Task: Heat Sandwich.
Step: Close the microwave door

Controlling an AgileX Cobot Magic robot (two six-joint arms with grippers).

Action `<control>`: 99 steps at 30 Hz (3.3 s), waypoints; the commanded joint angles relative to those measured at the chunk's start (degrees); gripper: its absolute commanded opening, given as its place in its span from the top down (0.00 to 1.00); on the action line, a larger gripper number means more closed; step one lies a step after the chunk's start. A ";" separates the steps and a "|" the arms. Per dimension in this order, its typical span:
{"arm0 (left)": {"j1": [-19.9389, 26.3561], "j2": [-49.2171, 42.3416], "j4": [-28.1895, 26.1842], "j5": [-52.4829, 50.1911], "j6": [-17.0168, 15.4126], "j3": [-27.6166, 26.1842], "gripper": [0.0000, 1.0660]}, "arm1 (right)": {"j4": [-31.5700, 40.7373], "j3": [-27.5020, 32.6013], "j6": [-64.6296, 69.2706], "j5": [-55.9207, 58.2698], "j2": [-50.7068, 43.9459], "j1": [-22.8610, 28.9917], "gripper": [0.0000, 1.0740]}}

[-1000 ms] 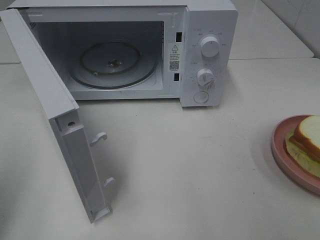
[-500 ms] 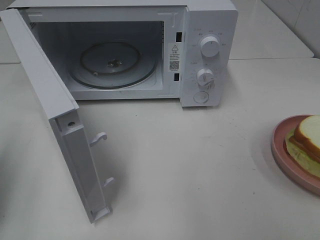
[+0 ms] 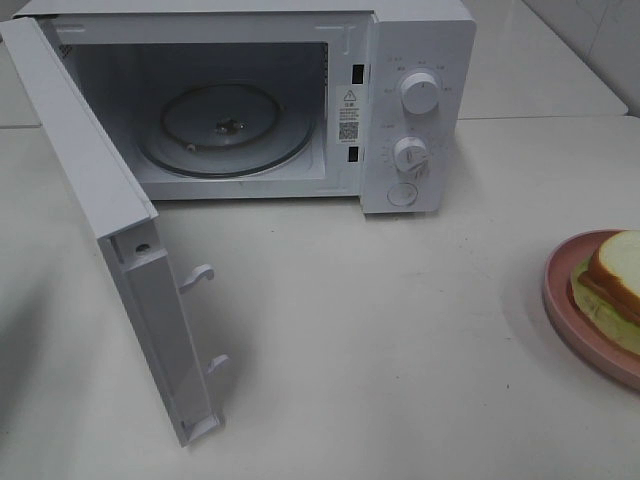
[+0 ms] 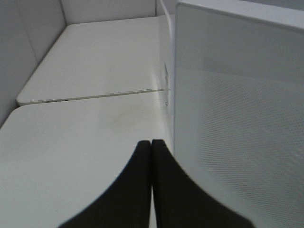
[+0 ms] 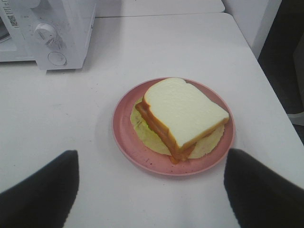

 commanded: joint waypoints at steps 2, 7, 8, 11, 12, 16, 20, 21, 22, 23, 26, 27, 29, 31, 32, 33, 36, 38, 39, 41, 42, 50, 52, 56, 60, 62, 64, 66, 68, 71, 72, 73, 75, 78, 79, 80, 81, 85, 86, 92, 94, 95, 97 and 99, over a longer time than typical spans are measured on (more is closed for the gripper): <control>-0.34 5.73 7.73 -7.56 -3.21 -1.26 1.00 | 0.06 0.11 -0.57 -0.74 -1.55 -0.46 0.29; -1.95 11.46 9.51 -9.97 -3.15 -3.44 1.00 | 0.06 0.11 -0.57 -0.74 -1.55 -0.46 0.29; -1.95 11.46 9.51 -9.97 -3.15 -3.44 1.00 | 0.06 0.11 -0.57 -0.74 -1.55 -0.46 0.29; -6.25 14.73 8.48 -9.97 -2.75 -5.56 1.00 | 0.06 0.11 -0.57 -0.74 -1.55 -0.46 0.29; -7.51 15.47 7.16 -10.08 -2.69 -6.02 1.00 | 0.06 0.11 -0.57 -0.74 -1.55 -0.46 0.29; -11.69 18.16 2.12 -10.20 -0.74 -7.33 1.00 | 0.00 0.11 -0.57 -0.74 -1.55 -0.46 0.29; -15.18 20.40 -1.09 -10.31 2.06 -9.05 1.00 | 0.00 0.11 -0.57 -0.74 -1.55 -0.46 0.29; -15.99 20.86 -1.95 -10.31 2.18 -9.57 1.00 | 0.00 0.11 -0.57 -0.74 -1.55 -0.46 0.29; -15.99 20.86 -1.95 -10.31 2.18 -9.57 1.00 | 0.00 0.11 -0.57 -0.74 -1.55 -0.46 0.29; -16.79 21.43 -2.75 -10.37 2.18 -10.14 1.00 | 0.00 0.11 -0.57 -0.74 -1.55 -0.46 0.29; -19.14 23.26 -4.98 -10.26 2.23 -12.26 1.00 | 0.00 0.11 -0.57 -0.74 -1.55 -0.46 0.29; -19.14 23.26 -4.98 -10.26 2.23 -12.26 1.00 | 0.00 0.11 -0.57 -0.74 -1.55 -0.46 0.29; -21.08 24.81 -7.56 -10.26 2.52 -14.15 1.00 | 0.00 0.11 -0.57 -0.74 -1.55 -0.46 0.29; -22.52 25.61 -9.68 -10.26 3.61 -15.18 1.00 | 0.00 0.11 -0.57 -0.74 -1.55 -0.46 0.29; -22.52 25.61 -9.68 -10.26 3.61 -15.18 1.00 | 0.00 0.11 -0.57 -0.74 -1.55 -0.46 0.29; -24.35 26.59 -12.61 -10.03 5.39 -16.27 1.00 | 0.00 0.11 -0.57 -0.74 -1.55 -0.46 0.29; -26.01 27.56 -14.78 -10.03 7.16 -17.36 1.00 | 0.00 0.11 -0.57 -0.74 -1.55 -0.46 0.29; -28.71 29.45 -17.82 -10.03 9.22 -19.14 1.00 | 0.06 0.11 -0.63 -0.74 -1.55 -0.46 0.29; -29.56 30.14 -18.68 -10.08 9.68 -19.65 1.00 | 0.06 0.11 -0.63 -0.74 -1.55 -0.46 0.29; -30.42 30.83 -19.82 -10.08 10.14 -20.34 1.00 | 0.06 0.11 -0.63 -0.74 -1.55 -0.46 0.29; -31.80 32.03 -21.37 -10.08 10.66 -21.66 1.00 | 0.06 0.11 -0.63 -0.74 -1.55 -0.46 0.29; -36.15 35.98 -26.59 -9.91 11.86 -26.81 1.00 | 0.06 0.11 -0.63 -0.74 -1.55 -0.46 0.29; -37.70 37.59 -28.76 -9.80 13.12 -29.28 1.00 | 0.06 0.11 -0.57 -0.74 -1.55 -0.46 0.29; -39.02 39.59 -28.88 -8.08 13.75 -33.17 1.00 | 0.06 0.11 -0.57 -0.74 -1.55 -0.46 0.29; -39.71 41.42 -28.93 -5.84 13.92 -37.24 1.00 | 0.06 0.11 -0.57 -0.74 -1.55 -0.46 0.29; -40.05 42.11 -28.93 -5.04 14.04 -39.08 1.00 | 0.06 0.11 -0.57 -0.74 -1.55 -0.46 0.29; -40.05 43.09 -28.88 -3.78 14.04 -41.14 1.00 | 0.00 0.11 -0.46 -0.74 -1.55 -0.46 0.29; -40.05 43.83 -28.88 -2.46 14.04 -42.97 1.00 | 0.00 0.11 -0.40 -0.74 -1.55 -0.46 0.29; -40.05 44.63 -28.88 -1.66 14.04 -44.92 1.00 | 0.00 0.11 -0.40 -0.74 -1.55 -0.46 0.29; -40.05 45.55 -28.88 -0.34 14.04 -47.50 1.00 | 0.00 0.11 -0.40 -0.74 -1.55 -0.46 0.29; -40.05 46.29 -28.88 0.40 14.04 -49.27 1.00 | 0.00 0.11 -0.40 -0.74 -1.55 -0.46 0.29; -40.05 46.29 -28.88 0.40 14.04 -49.27 1.00 | 0.00 0.11 -0.40 -0.74 -1.55 -0.46 0.29; -40.05 46.98 -29.05 0.74 14.04 -50.82 1.00 | 0.00 0.11 -0.40 -0.74 -1.55 -0.46 0.29; -40.05 48.47 -30.31 1.55 14.15 -53.46 1.00 | 0.00 0.11 -0.40 -0.74 -1.55 -0.46 0.29; -40.05 48.93 -31.05 2.18 14.21 -54.55 1.00 | 0.00 0.11 -0.40 -0.74 -1.55 -0.46 0.29; -40.05 49.45 -31.80 3.09 14.38 -55.46 1.00 | 0.00 0.11 -0.40 -0.74 -1.55 -0.46 0.29; -40.05 49.62 -32.43 4.07 15.30 -56.26 1.00 | 0.00 0.11 -0.40 -0.74 -1.55 -0.46 0.29; -41.08 49.50 -32.31 4.07 15.53 -56.26 1.00 | 0.00 0.11 -0.40 -0.74 -1.55 -0.46 0.29; -41.42 49.50 -32.31 4.07 15.53 -56.26 1.00 | 0.00 0.11 -0.40 -0.74 -1.55 -0.46 0.29; -42.40 49.10 -32.43 5.16 15.47 -55.81 1.00 | 0.00 0.11 -0.46 -0.74 -1.55 -0.46 0.29; -42.74 48.24 -32.43 7.51 15.47 -55.35 1.00 | 0.00 0.11 -0.46 -0.74 -1.55 -0.46 0.30; -42.80 47.78 -32.43 8.08 15.47 -54.83 1.00 | 0.00 0.11 -0.46 -0.74 -1.55 -0.46 0.30; -42.97 47.27 -32.43 8.19 15.47 -54.26 1.00 | 0.00 0.11 -0.46 -0.74 -1.55 -0.46 0.30; -43.43 45.78 -32.43 8.42 15.47 -51.97 1.00 | 0.00 0.11 -0.46 -0.74 -1.55 -0.46 0.30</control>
